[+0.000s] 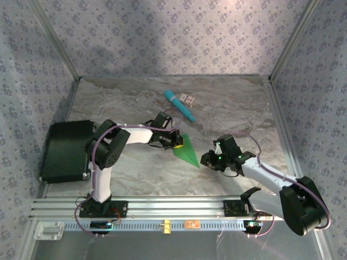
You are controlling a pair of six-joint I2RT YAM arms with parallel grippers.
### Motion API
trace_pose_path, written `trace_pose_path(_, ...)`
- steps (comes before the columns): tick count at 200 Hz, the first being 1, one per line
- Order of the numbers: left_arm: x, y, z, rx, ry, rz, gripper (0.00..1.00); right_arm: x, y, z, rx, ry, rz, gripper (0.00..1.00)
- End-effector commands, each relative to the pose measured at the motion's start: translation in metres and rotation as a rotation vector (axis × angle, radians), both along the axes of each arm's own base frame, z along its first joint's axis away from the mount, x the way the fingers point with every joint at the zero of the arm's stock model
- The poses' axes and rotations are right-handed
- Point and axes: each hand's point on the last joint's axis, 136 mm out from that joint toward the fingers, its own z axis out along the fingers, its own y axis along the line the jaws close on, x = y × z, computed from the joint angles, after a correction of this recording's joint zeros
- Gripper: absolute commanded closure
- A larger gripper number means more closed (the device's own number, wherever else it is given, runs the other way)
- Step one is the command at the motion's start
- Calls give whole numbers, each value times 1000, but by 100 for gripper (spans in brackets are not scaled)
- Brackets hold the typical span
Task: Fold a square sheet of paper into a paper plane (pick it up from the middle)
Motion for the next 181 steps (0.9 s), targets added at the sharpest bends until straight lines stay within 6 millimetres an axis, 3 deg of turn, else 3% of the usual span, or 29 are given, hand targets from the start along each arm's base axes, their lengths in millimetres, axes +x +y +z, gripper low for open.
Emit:
trace_pose_path(1, -9, 23, -32, 114, 58, 36, 93, 5, -11, 1, -13, -21, -85, 75)
trace_pose_path(52, -7, 21, -25, 102, 45, 27, 93, 7, -17, 1, -34, -37, -104, 74)
trace_pose_path(105, -6, 24, -27, 111, 6, 32, 93, -6, -11, 2, -25, -23, -13, 72)
trace_pose_path(116, -8, 26, -29, 116, 15, 36, 93, -10, -12, 1, -38, -8, -1, 67)
trace_pose_path(151, -8, 28, -24, 110, -8, 42, 93, -19, -15, -5, -49, 10, 12, 66)
trace_pose_path(181, -9, 31, -22, 114, -15, 45, 93, -20, -7, 3, -16, -6, 35, 60)
